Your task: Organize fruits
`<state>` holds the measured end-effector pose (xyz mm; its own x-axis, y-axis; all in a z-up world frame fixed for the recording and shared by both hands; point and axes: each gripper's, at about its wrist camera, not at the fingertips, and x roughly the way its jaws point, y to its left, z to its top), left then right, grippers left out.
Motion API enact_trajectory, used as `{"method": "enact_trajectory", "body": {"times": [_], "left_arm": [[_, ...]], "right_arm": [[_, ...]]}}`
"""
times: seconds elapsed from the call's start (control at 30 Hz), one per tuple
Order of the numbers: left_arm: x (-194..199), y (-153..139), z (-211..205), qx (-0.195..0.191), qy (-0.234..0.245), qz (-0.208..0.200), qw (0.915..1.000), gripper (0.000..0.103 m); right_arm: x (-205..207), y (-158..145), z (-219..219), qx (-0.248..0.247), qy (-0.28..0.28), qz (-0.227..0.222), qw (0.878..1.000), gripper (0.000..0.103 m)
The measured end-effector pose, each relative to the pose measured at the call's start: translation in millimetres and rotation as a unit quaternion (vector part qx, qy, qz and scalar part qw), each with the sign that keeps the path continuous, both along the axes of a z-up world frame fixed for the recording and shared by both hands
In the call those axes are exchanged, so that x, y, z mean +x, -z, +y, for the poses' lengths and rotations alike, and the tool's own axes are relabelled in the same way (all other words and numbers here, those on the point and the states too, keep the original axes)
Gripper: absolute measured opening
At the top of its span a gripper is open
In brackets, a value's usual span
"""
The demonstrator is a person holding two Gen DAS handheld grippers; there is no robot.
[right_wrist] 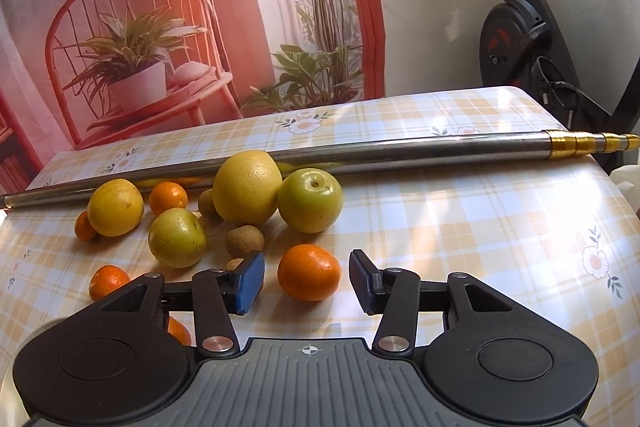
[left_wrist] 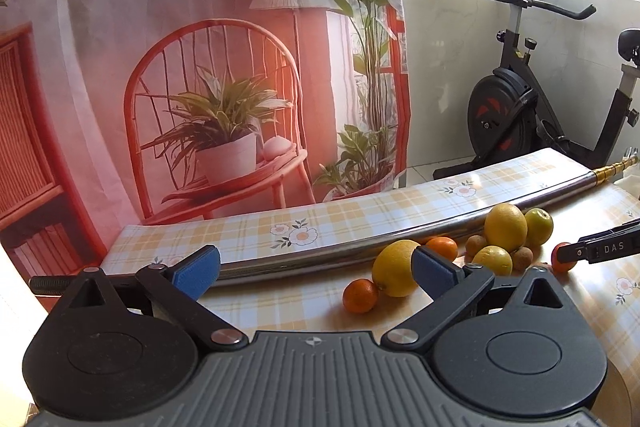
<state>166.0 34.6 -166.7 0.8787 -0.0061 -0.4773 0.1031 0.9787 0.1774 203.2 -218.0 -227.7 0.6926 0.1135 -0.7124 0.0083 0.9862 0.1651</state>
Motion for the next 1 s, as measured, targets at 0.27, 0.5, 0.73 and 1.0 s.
{"method": "enact_trajectory", "body": {"times": [0.27,0.5,0.73,1.0], "left_arm": [[0,5,-2,0.002,0.032,-0.006,0.9995,0.103],[8,14,-7,0.009,0.05,0.018,0.9986,0.1],[17,20,-7,-0.014,0.081,0.035,0.9961,0.088],[29,34,-4,-0.048,0.095,0.077,0.9914,0.074]], "right_arm": [[10,14,-3,0.009,0.012,0.017,1.0,0.044],[13,17,-4,0.02,0.01,0.022,0.999,0.036],[0,3,-5,0.032,0.02,0.003,0.999,0.036],[-16,-15,-3,0.044,0.022,-0.016,0.999,0.036]]}}
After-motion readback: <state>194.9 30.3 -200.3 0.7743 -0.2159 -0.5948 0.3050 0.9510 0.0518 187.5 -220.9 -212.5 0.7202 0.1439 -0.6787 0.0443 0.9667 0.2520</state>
